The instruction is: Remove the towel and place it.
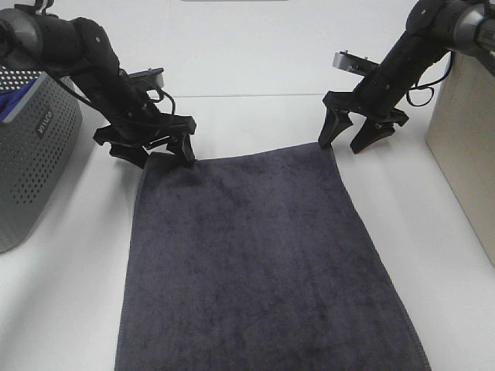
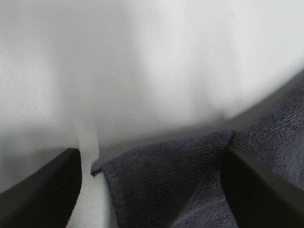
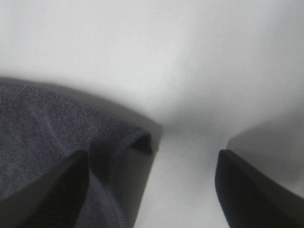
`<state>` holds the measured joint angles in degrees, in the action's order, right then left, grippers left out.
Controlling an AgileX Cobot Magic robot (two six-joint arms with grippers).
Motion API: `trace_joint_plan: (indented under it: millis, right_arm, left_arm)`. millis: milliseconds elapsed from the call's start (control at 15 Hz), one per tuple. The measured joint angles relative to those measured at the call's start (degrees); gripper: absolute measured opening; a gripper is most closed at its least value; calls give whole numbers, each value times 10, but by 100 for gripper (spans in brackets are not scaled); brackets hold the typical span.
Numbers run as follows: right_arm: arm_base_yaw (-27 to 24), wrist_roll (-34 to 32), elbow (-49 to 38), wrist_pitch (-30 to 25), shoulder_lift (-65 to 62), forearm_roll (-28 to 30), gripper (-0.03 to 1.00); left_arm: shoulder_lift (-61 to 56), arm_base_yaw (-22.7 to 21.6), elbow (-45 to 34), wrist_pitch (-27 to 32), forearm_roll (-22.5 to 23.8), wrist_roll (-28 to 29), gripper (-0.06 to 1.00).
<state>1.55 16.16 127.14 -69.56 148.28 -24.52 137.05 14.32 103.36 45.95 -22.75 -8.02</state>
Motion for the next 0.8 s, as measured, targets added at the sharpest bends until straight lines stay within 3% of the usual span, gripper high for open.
trace_joint_plan:
  millis: [600, 800]
  right_arm:
    - [19, -14, 2, 0, 13, -32, 72]
    - [23, -19, 2, 0, 16, -41, 62]
  left_arm:
    - [1, 1, 1, 8, -18, -1, 76]
    - [2, 2, 1, 15, -22, -2, 67]
